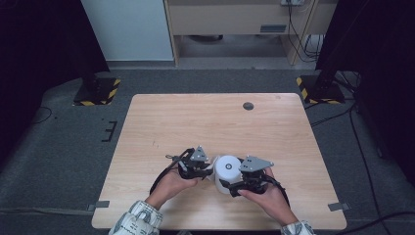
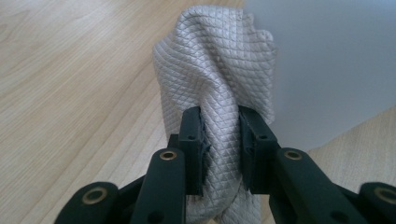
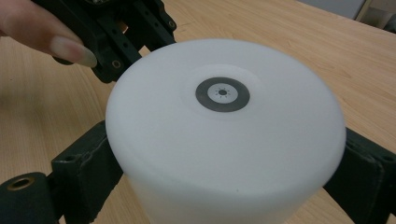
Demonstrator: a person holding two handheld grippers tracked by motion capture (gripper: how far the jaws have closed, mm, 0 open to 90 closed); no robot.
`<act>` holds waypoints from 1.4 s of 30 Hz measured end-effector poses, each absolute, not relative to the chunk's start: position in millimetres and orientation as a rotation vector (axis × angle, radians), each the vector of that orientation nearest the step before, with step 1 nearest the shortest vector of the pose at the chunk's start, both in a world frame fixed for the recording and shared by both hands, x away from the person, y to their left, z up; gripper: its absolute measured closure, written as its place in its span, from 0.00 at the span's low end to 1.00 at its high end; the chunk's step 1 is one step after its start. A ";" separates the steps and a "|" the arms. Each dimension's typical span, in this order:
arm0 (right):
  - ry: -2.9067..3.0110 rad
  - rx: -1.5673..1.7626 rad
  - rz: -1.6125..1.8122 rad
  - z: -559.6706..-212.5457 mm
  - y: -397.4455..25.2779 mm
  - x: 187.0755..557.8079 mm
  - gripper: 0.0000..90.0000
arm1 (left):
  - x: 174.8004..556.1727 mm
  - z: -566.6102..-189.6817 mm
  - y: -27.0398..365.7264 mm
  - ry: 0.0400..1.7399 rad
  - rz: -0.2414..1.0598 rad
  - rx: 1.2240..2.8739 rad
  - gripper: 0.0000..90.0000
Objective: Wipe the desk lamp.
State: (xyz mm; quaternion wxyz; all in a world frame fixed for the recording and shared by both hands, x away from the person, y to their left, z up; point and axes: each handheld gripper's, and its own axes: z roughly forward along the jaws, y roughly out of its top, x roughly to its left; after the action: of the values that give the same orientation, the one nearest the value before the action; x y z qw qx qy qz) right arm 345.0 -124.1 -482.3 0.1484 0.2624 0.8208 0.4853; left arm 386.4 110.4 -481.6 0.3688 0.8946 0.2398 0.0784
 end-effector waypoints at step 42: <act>2.321 0.778 1.364 -477.1 -125.7 342.0 0.09 | 398.1 -459.0 119.1 0.608 0.228 2.245 0.81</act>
State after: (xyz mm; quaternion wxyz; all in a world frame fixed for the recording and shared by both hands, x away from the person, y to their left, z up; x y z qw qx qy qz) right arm 342.0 -125.7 -477.1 0.1690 0.2735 0.8163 0.4799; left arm 398.1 119.1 -459.0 0.3916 0.8839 0.2395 0.0898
